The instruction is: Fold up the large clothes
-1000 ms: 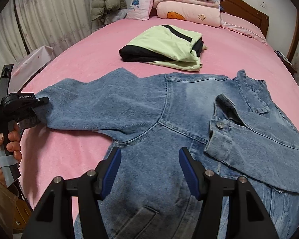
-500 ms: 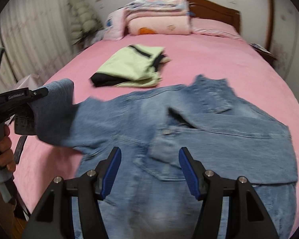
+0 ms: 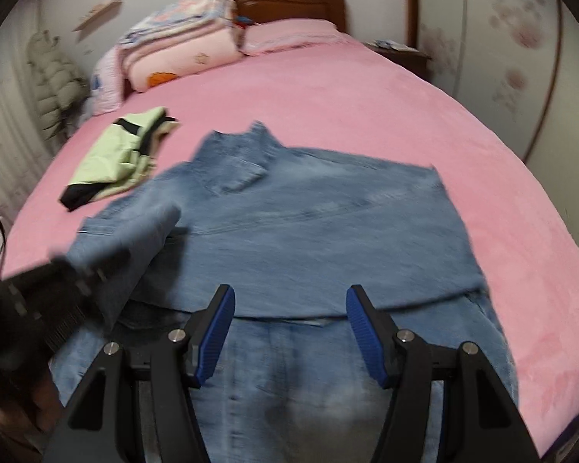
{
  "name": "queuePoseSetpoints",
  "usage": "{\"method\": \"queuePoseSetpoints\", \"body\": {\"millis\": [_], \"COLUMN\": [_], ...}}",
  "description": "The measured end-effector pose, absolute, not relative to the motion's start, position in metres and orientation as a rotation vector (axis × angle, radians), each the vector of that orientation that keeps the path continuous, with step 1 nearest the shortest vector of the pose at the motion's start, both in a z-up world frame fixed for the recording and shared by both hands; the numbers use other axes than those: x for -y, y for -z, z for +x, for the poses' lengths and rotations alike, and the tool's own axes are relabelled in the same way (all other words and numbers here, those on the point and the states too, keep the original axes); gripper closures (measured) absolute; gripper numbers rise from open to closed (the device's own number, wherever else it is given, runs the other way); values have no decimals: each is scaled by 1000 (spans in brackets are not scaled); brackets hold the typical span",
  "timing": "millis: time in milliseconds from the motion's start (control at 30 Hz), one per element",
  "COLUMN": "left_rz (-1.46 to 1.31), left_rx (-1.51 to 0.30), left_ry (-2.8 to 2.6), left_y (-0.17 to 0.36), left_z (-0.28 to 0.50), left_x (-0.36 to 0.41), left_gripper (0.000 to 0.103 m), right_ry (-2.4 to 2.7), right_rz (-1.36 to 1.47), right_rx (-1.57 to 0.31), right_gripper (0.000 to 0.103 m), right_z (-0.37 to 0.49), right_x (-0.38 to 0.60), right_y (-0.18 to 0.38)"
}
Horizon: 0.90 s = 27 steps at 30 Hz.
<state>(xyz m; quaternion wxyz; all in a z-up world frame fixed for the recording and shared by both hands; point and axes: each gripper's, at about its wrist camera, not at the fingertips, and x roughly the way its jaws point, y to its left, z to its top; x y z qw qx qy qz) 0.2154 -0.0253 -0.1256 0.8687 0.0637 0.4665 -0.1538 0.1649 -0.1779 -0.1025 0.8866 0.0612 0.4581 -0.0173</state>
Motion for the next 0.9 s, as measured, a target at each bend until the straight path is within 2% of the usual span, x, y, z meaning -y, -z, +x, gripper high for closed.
{"method": "queuePoseSetpoints", "body": {"millis": [33,67,133,200,400,433,500,700,900], "left_rz": [143,149,137,110,-18,-24,-26,-97,-125], "left_rx": [-983,-984,-967,-930,-908,-906,-884,-898,-986], "left_ry": [328,341,361,356,284,236,151,-11,-55], "left_y": [129,130,124,112,84,81,76,80,110], "left_z": [211,204,194,182,164,161,157,160,183], "left_x": [27,27,19,7,-68,-83,-108,-176,-198], "left_gripper": [79,74,47,33,29,20,12,12,12], "right_ry": [43,47,43,15,-114,-141,-180,-288,-429], "right_rz": [138,144,158,172,116,91,44,-152,-333], "right_rx": [-965,-971,-977,-977,-949,-943,-930,-877,-845], "right_gripper": [43,43,43,43,43,43,43,43,43], "right_z": [165,164,162,161,167,168,168,164,153], "right_x": [184,187,192,191,155,145,129,66,15], "right_y": [106,108,111,111,97,95,92,85,94]}}
